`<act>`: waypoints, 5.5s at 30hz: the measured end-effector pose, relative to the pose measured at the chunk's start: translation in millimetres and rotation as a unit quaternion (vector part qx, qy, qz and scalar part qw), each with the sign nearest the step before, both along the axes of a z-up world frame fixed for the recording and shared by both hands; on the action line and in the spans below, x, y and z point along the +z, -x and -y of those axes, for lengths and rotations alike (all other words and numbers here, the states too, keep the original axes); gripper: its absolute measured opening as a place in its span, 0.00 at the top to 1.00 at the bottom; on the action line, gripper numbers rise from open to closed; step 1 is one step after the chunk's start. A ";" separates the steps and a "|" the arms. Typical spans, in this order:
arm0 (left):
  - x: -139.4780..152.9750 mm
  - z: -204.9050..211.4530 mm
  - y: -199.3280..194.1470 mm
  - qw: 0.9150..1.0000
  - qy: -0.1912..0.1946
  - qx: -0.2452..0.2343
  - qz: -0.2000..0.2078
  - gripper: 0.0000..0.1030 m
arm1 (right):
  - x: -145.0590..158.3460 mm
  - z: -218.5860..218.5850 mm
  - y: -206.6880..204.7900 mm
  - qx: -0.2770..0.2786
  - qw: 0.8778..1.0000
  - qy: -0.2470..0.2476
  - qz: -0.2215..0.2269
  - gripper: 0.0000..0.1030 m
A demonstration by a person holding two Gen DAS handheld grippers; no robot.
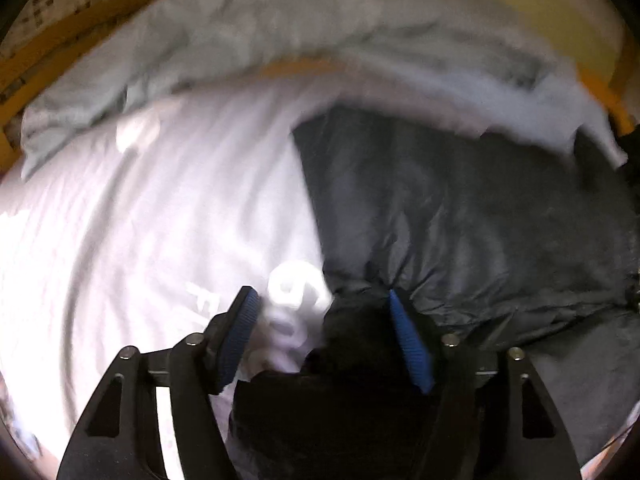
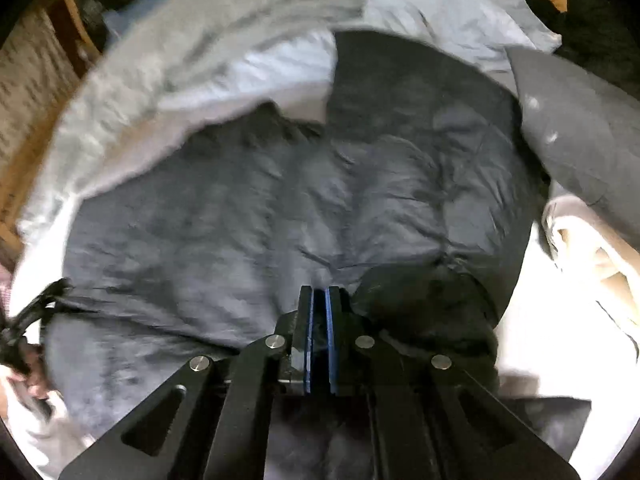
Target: Fold large clothes
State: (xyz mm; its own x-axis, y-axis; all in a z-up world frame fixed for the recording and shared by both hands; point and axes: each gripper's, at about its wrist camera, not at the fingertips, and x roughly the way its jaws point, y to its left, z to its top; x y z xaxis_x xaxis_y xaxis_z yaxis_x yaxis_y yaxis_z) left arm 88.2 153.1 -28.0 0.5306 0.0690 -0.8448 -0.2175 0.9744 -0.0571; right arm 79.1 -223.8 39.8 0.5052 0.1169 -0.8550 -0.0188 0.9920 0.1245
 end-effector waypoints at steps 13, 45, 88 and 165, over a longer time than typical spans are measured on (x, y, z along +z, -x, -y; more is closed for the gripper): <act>1.9 9.7 -1.4 0.999 -0.035 -0.001 0.027 0.34 | 51.0 24.7 -33.6 -0.042 0.993 -0.008 0.107 0.35; -4.3 10.6 -10.8 1.000 0.000 0.011 0.014 0.34 | 139.6 50.3 -28.8 -0.086 0.950 0.189 0.235 0.99; 14.3 22.0 -0.1 0.997 -0.002 -0.020 0.075 0.34 | -23.3 -41.0 -165.9 -0.024 0.984 0.175 -0.014 0.92; 38.0 13.7 22.4 0.994 0.015 -0.049 0.096 0.30 | -1.7 -258.2 27.6 0.270 0.954 0.122 0.051 0.95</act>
State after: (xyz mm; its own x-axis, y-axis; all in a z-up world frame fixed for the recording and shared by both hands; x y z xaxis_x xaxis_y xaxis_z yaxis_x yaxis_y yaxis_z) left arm 65.8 139.3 10.0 0.6849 -0.0147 -0.7285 -0.1038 0.9876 -0.1175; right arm 51.4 34.4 38.1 0.5099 0.1877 -0.8395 -0.5352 0.8333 -0.1387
